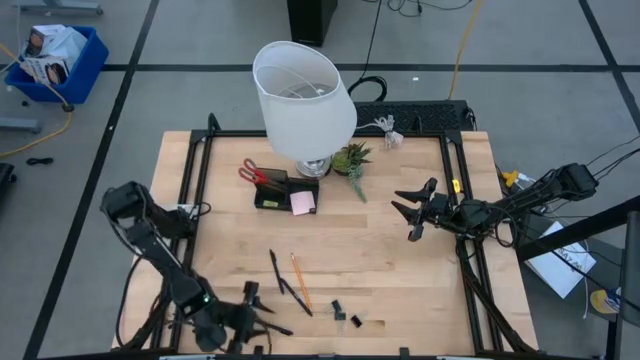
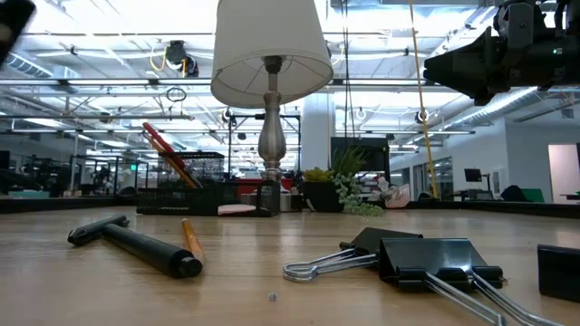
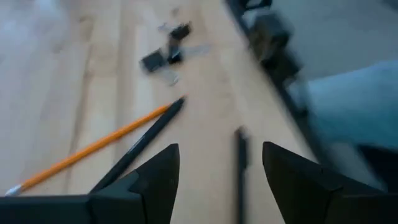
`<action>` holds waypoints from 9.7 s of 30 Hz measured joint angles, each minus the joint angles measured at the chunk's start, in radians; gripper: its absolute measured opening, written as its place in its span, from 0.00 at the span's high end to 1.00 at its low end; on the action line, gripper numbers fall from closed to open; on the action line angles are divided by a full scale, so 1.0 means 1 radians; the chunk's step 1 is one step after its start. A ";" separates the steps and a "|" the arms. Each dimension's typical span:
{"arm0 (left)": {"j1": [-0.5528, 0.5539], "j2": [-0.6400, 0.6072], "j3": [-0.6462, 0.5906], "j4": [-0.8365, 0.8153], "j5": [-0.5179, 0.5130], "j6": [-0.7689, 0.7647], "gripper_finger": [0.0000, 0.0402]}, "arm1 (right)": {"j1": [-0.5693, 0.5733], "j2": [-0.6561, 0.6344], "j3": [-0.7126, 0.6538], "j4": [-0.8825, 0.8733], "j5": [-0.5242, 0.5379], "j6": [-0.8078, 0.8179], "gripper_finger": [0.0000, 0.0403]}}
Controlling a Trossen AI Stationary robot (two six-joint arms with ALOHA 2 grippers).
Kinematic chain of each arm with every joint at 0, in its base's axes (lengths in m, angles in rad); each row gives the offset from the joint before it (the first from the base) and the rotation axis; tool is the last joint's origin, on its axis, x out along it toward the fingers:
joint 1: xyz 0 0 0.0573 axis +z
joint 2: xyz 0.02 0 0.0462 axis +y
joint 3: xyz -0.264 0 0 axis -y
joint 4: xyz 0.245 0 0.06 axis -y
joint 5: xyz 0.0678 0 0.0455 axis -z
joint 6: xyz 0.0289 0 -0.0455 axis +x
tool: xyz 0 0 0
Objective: Pick and place office supplies into organizer
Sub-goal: Put the black pen into the black desk organizer
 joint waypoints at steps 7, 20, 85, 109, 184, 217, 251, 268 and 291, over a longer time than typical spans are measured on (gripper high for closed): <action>0.074 0.117 0.063 0.003 0.093 0.004 0.42 | 0.000 0.000 0.000 0.000 0.000 0.000 0.65; 0.133 0.179 0.073 0.073 0.248 -0.015 0.42 | 0.000 0.000 0.000 0.000 0.000 0.000 0.65; 0.116 0.308 0.071 0.085 0.161 -0.157 0.88 | 0.000 0.000 0.000 0.000 0.000 0.000 0.65; 0.130 0.042 0.069 -0.276 -0.016 -0.094 0.88 | 0.000 0.000 0.000 0.000 0.000 0.000 0.65; 0.557 -0.976 -0.782 0.398 0.201 0.309 0.90 | 0.000 0.000 0.000 -0.007 0.000 0.000 0.65; 0.589 -0.955 -0.781 0.052 0.219 0.059 0.61 | 0.000 0.000 0.000 -0.007 0.000 0.000 0.65; 0.802 -0.802 -0.106 -1.196 0.413 0.091 0.61 | 0.000 0.000 0.000 -0.007 0.000 0.000 0.65; 1.119 -0.488 -0.074 -1.231 0.546 0.249 0.61 | 0.000 0.001 0.000 -0.007 0.000 0.000 0.65; 1.206 -0.382 0.023 -1.053 0.553 0.406 0.61 | 0.000 0.004 0.000 -0.007 0.000 0.000 0.65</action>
